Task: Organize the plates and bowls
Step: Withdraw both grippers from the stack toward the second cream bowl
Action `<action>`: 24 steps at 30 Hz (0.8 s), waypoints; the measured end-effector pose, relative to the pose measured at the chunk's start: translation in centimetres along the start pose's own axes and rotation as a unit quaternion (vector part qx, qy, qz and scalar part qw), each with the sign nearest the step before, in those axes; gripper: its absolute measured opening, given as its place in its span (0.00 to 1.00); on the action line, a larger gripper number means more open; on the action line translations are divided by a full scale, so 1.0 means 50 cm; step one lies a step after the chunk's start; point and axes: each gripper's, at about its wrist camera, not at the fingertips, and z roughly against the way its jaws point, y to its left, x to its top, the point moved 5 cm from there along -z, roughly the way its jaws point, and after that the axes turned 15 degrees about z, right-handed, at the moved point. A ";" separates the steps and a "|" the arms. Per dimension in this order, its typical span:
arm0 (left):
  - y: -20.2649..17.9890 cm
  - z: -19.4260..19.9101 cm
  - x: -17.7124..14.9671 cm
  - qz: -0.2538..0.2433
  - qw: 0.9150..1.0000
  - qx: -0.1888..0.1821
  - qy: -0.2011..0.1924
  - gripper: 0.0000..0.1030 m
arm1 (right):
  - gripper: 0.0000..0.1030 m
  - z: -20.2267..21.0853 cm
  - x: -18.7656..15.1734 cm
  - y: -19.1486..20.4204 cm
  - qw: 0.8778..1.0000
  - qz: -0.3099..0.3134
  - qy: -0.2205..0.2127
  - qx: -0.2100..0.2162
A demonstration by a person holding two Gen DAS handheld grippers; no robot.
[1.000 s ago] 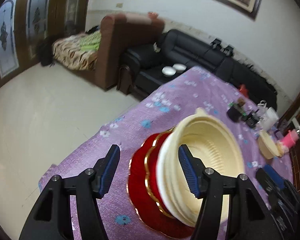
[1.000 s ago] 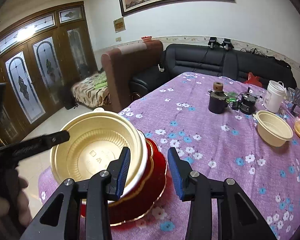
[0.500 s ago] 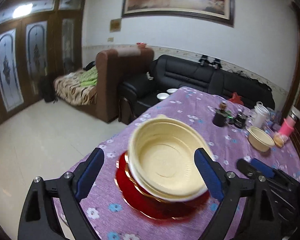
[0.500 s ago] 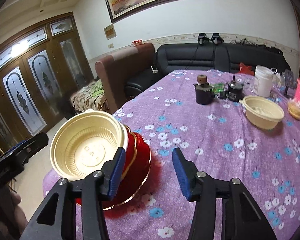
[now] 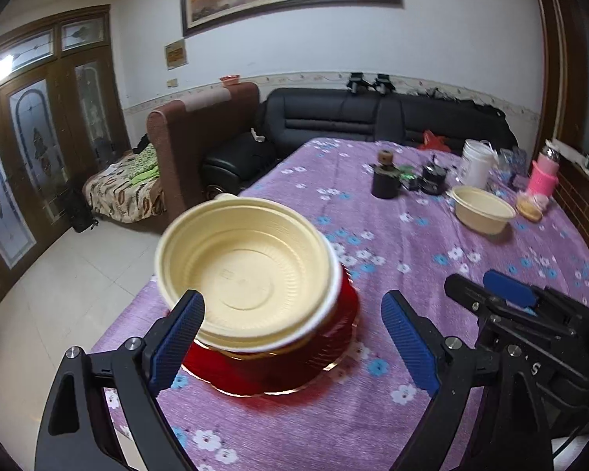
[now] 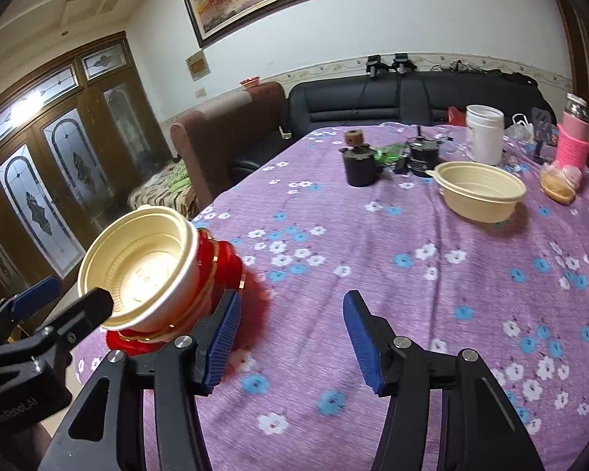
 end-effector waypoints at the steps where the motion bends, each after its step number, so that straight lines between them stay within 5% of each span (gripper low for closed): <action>1: -0.012 -0.001 -0.004 -0.008 1.000 -0.001 0.003 0.89 | 0.58 0.005 -0.004 -0.009 1.000 -0.003 0.000 -0.003; 12: -0.100 -0.009 -0.029 -0.055 0.998 -0.009 0.015 0.89 | 0.60 0.040 -0.028 -0.108 0.999 -0.046 -0.005 -0.026; 24: -0.244 -0.043 -0.110 -0.093 0.983 -0.121 0.098 0.89 | 0.61 0.100 -0.070 -0.321 0.985 -0.118 0.027 -0.121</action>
